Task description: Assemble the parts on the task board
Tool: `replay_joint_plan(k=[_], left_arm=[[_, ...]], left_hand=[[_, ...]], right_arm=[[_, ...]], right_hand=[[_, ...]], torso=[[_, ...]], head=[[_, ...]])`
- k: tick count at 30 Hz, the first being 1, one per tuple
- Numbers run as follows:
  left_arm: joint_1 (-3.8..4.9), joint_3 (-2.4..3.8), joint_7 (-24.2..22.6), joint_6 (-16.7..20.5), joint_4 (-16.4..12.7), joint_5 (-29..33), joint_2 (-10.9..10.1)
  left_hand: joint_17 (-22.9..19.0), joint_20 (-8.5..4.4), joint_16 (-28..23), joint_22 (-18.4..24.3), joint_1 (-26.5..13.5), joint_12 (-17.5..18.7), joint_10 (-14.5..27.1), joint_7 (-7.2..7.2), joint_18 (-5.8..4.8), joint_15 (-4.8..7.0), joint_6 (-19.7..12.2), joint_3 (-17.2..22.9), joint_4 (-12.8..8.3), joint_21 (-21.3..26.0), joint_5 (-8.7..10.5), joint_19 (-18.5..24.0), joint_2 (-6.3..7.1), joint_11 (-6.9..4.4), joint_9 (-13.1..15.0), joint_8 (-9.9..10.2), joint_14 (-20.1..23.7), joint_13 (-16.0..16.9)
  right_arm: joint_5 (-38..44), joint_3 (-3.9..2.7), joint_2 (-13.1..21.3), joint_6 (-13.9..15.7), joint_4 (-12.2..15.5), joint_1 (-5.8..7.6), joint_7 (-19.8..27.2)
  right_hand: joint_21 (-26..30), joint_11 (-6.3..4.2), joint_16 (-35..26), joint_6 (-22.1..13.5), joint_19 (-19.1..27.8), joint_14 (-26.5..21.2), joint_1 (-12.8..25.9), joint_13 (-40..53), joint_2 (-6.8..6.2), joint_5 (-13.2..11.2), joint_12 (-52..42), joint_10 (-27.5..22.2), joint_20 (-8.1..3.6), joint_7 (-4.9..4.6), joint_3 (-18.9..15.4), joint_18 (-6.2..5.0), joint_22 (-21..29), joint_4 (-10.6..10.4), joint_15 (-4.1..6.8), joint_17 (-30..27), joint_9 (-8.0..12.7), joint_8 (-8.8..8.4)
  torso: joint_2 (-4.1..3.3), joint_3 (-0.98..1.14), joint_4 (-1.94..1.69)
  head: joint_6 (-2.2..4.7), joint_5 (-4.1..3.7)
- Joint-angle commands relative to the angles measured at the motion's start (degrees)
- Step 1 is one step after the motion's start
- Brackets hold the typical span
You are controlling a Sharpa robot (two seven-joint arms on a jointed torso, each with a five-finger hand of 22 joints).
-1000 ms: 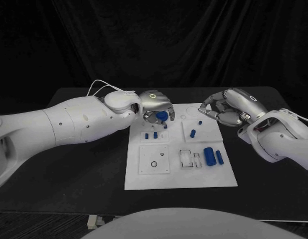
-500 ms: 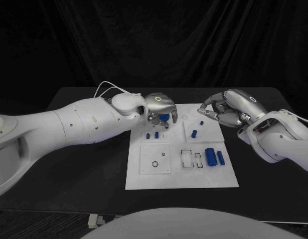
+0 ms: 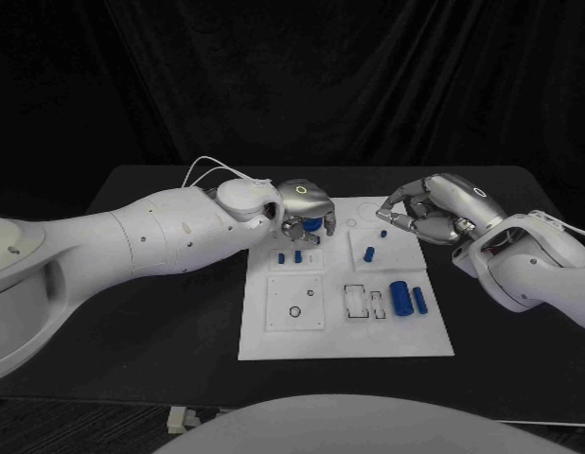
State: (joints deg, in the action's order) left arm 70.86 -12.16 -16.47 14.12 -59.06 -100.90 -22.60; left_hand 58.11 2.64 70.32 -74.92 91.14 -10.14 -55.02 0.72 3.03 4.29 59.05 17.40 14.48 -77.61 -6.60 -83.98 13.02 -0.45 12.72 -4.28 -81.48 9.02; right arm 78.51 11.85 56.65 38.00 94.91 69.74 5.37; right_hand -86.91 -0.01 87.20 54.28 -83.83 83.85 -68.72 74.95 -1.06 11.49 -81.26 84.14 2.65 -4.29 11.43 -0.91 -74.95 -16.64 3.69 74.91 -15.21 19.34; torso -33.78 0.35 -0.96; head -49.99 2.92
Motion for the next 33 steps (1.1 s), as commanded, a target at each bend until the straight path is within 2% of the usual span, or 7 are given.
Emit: replay_joint_plan(k=[1,3,9,12,24,28,33], left_arm=[[-0.23,0.07,0.79,-1.62,0.47,-0.1,0.31],[-0.39,0.07,0.86,-1.67,0.84,-0.1,0.44],[-0.87,0.08,0.8,-1.38,2.05,-0.1,0.9],[-1.01,0.08,0.86,-0.86,2.51,-0.1,1.06],[-1.24,0.08,1.4,-0.92,3.62,-0.1,1.64],[-1.25,0.08,1.44,-0.87,3.83,-0.1,1.73],[-1.27,0.08,1.29,-0.41,3.9,-0.1,1.78]], left_hand=[[-0.12,-0.3,-0.38,-11.39,-0.41,0.19,-0.24,0.09,-0.25,-0.08,-0.24,0.07,0.37,0.21,0.18,-1.21,0.07,-0.05,-0.1,0.15,0.37,-0.06],[-0.15,-0.3,-0.39,-11.38,-0.42,0.19,-0.25,0.09,-0.23,-0.08,-0.24,0.08,0.38,0.26,0.18,-1.19,0.05,-0.03,-0.1,0.15,0.38,-0.06],[0.14,-0.3,-0.02,-11.41,-0.16,-0.61,-2.14,0.4,-0.26,-0.11,0.7,0.6,0.05,0.2,-0.68,-1.2,-0.28,0.04,0.1,-0.28,0.38,0.36],[6.09,-0.4,4.25,-11.17,-0.2,-1.19,-3.2,0.46,-0.06,0.02,0.99,0.91,-0.18,1.07,-1.18,-0.84,-0.25,0.13,0.31,-0.43,-1.7,0.85],[5.94,-0.43,4.55,-11.03,-0.48,-1.11,-2.97,0.55,0.02,-0.08,0.77,1.6,-0.25,1.59,-2.32,-0.6,-0.63,0.29,0.43,-0.27,-1.48,1.2],[8.31,-0.41,6.18,-10.21,-0.48,-1.48,-3.65,0.86,0.62,-0.05,1.32,2.02,-0.56,4.46,-2.9,0.59,-0.85,0.39,0.71,-0.6,-2.12,1.58],[8.67,-0.42,6.59,-10.22,-0.56,-1.93,-4.5,0.7,0.6,-0.04,1.15,2.25,-0.81,4.46,-3.18,0.63,-0.84,0.34,0.81,-0.54,-2.26,1.94]], right_arm=[[0.02,-0.04,-0.04,-0.78,-0.05,-0.15,-0.68],[0.02,-0.04,-0.07,-0.89,-0.08,-0.17,-0.77],[0.02,-0.04,-0.2,-1.27,-0.18,-0.2,-1.1],[0.02,-0.04,-0.35,-1.39,-0.26,-0.2,-1.19],[0.02,-0.04,-0.69,-1.9,-0.39,-0.23,-1.52],[0.02,-0.04,-0.74,-2.08,-0.38,-0.23,-1.63],[0.02,-0.04,-0.8,-2.31,-0.43,-0.28,-1.8]], right_hand=[[-0.14,-0.3,-0.3,0.28,-4.77,4.83,0.62,3.25,-0.15,-0.38,0.2,1.2,-0.33,-0.03,-0.39,0.08,-13.97,-0.08,0.3,8.6,0.06,-0.37],[-0.14,-0.3,-0.3,0.28,-4.77,4.83,0.62,3.25,-0.15,-0.38,0.2,1.2,-0.33,-0.03,-0.39,0.08,-13.97,-0.08,0.3,8.6,0.06,-0.37],[-0.14,-0.29,-0.29,0.29,-4.77,4.83,0.69,3.13,-0.07,-0.38,0.29,1.15,-0.33,-0.03,-0.39,0.09,-13.98,-0.08,0.3,8.63,0.08,-0.39],[-0.12,-0.29,-0.31,0.29,-4.76,4.82,0.77,3.14,0.01,-0.39,0.3,1.15,-0.33,-0.03,-0.4,0.08,-13.97,-0.08,0.3,8.58,0.09,-0.41],[-0.1,-0.3,-0.35,0.27,-4.75,4.81,0.77,3.05,0.05,-0.34,0.38,1.11,-0.33,-0.03,-0.4,0.07,-13.96,-0.04,0.29,8.5,0.11,-0.43],[-0.02,-0.3,-0.36,0.24,-4.71,4.8,0.76,3.06,0.07,-0.28,0.38,1.12,-0.32,-0.02,-0.39,0.05,-13.93,-0.01,0.29,8.47,0.12,-0.45],[0.01,-0.31,-0.41,0.19,-4.7,4.78,0.72,3.0,0.09,-0.19,0.43,1.09,-0.32,-0.02,-0.37,0.04,-13.92,0.05,0.29,8.37,0.14,-0.49]], torso=[[-0.03,-0.01,0.01],[0.01,-0.01,0.0],[-0.01,0.0,-0.02],[-0.02,-0.01,0.0],[0.0,-0.02,-0.01],[0.0,0.0,0.0],[-0.01,-0.01,-0.01]], head=[[-0.01,-0.3],[-0.01,-0.54],[-0.01,-0.49],[-0.01,-0.5],[-0.01,-0.51],[-0.01,-0.49],[-0.01,-0.46]])
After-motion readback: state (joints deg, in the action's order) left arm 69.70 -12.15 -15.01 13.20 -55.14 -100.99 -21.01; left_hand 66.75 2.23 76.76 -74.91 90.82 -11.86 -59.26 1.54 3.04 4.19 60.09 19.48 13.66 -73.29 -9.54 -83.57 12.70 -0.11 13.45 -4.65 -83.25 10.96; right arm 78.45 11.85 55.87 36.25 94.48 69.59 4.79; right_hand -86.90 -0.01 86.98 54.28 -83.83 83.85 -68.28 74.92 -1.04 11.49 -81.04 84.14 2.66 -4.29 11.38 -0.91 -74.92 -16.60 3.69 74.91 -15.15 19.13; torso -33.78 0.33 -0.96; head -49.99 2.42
